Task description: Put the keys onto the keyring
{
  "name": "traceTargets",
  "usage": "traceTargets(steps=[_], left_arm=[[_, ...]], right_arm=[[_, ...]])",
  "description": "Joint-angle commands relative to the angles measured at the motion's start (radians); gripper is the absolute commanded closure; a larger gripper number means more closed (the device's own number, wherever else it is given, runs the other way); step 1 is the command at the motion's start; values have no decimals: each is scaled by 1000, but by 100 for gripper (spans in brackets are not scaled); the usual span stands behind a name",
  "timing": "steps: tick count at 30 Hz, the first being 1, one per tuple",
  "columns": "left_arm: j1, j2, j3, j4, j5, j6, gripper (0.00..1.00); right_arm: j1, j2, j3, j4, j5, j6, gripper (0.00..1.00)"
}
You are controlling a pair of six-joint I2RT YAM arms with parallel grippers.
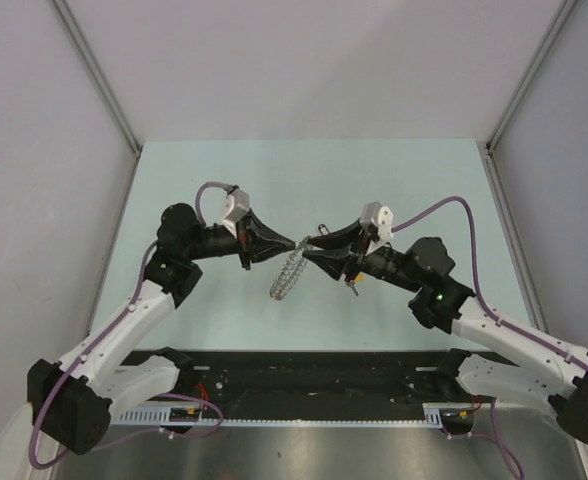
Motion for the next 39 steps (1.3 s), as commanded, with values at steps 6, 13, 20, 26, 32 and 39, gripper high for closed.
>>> traceTargets(steps=[6, 13, 20, 26, 32, 39], left_arm=[[-8, -50, 179, -484, -163, 365, 100], [-14, -70, 209, -609, -191, 464, 100], [-37, -50, 228, -687, -191, 522, 100], [-50, -26, 237, -719, -197, 536, 100], [-67, -7, 242, -730, -212, 537, 100], [-81, -9, 240, -722, -220, 534, 100]], right_arm=[[1, -86, 149, -438, 158, -100, 43], [-11, 31, 319, -694, 134, -222, 35], [-55, 178, 454, -817, -97, -368, 37], [-103, 253, 509, -862, -286, -472, 45], [-86, 286, 523, -844, -349, -517, 49], [-74, 322, 546, -821, -357, -520, 55]])
